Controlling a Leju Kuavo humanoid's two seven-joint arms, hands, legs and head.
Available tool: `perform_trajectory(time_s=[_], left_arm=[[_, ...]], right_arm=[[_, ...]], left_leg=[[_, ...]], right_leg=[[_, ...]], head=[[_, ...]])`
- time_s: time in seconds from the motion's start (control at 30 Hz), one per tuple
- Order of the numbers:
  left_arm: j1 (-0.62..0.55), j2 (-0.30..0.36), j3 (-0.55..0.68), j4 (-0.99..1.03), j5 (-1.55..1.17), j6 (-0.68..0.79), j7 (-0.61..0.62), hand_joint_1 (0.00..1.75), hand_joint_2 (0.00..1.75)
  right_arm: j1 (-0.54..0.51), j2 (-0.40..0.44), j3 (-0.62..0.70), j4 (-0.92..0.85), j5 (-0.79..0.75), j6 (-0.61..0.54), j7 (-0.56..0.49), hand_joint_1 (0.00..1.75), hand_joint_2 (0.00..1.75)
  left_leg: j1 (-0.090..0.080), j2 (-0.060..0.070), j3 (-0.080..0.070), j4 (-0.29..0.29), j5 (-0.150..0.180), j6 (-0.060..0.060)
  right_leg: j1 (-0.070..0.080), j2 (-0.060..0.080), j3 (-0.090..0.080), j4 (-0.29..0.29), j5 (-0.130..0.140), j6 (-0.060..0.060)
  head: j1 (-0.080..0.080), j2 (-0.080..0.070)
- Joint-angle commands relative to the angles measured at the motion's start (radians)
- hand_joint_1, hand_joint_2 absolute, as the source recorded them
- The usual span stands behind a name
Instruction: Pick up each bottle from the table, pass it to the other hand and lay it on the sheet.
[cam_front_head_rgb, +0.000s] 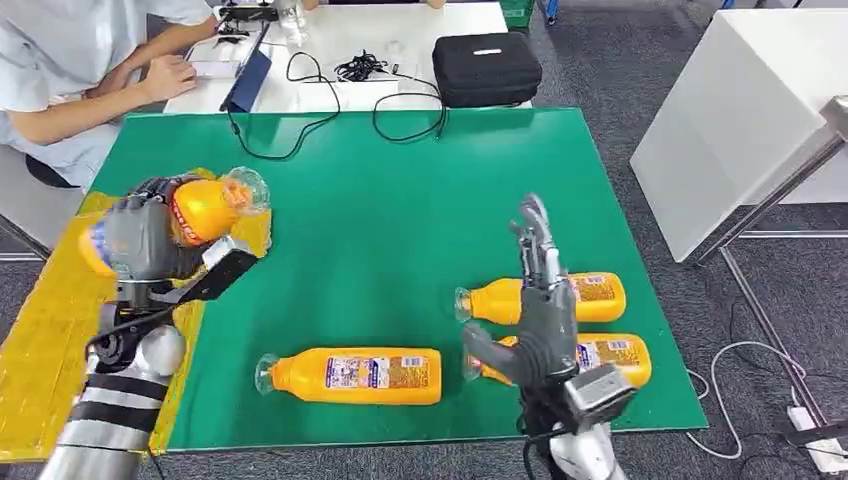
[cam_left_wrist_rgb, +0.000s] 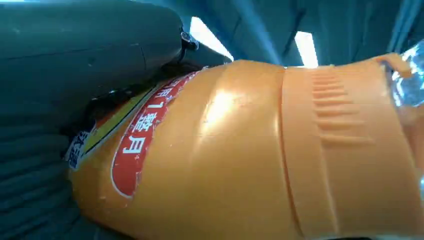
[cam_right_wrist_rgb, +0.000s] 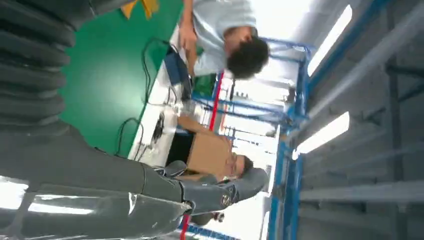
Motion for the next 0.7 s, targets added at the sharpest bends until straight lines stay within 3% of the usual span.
perform_trajectory(time_s=[0.03, 0.1, 0.23, 0.37, 0.7], left_arm=[[-0.265, 0.203, -0.102, 0.361, -0.359, -0.244, 0.093, 1.75, 1.75], [-0.318, 0.189, -0.137, 0.424, -0.373, -0.265, 0.110, 1.75, 1.75], [-0.440, 0.139, -0.229, 0.628, -0.387, -0.343, 0.128, 1.75, 1.75], [-0.530, 0.060, -0.212, 0.825, -0.306, -0.378, 0.147, 1.75, 1.75], [-0.532, 0.036, -0.142, 0.905, -0.187, -0.393, 0.111, 1.75, 1.75]], right_arm=[[0.072, -0.070, -0.227, -0.018, -0.105, 0.134, 0.048, 0.00, 1.75], [0.062, -0.058, -0.224, -0.008, -0.101, 0.145, 0.050, 0.00, 1.75], [0.042, -0.054, -0.194, 0.022, -0.082, 0.171, 0.069, 0.00, 1.75], [0.024, -0.044, -0.165, 0.050, -0.074, 0.187, 0.070, 0.00, 1.75], [0.022, -0.042, -0.148, 0.069, -0.077, 0.201, 0.082, 0.00, 1.75]], left_leg=[[0.002, -0.005, 0.009, 0.001, -0.003, -0.003], [0.001, -0.008, 0.002, 0.000, 0.001, -0.001], [0.002, -0.005, 0.003, 0.000, 0.000, -0.001], [0.001, -0.006, 0.004, 0.000, 0.001, -0.001], [0.001, -0.001, 0.002, 0.000, 0.000, -0.001]], right_leg=[[0.003, -0.006, 0.011, 0.000, -0.004, -0.001], [0.002, -0.008, 0.004, 0.000, -0.002, -0.001], [0.002, -0.005, 0.004, 0.000, -0.001, -0.001], [0.001, -0.006, 0.005, -0.001, -0.001, -0.001], [0.001, -0.002, 0.003, 0.000, 0.000, -0.001]], head=[[0.000, 0.000], [0.000, 0.000], [0.000, 0.000], [0.000, 0.000], [0.000, 0.000]])
